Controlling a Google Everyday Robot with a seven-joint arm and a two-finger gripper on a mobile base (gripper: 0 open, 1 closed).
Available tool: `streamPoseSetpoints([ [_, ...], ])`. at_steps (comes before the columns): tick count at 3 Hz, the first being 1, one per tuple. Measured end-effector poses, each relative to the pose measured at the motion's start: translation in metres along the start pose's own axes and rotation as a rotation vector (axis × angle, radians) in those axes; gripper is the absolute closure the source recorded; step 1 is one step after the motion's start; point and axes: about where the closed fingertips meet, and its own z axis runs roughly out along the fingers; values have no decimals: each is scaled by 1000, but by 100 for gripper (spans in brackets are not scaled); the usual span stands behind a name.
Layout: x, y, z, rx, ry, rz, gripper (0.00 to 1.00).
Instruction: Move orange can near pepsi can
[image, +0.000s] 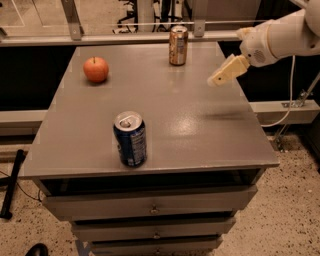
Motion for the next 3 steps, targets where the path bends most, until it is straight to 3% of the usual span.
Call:
streamPoseSetpoints([
  [1,-13,-33,47,12,-124,51,0],
  [3,-29,-85,123,44,-275,154,0],
])
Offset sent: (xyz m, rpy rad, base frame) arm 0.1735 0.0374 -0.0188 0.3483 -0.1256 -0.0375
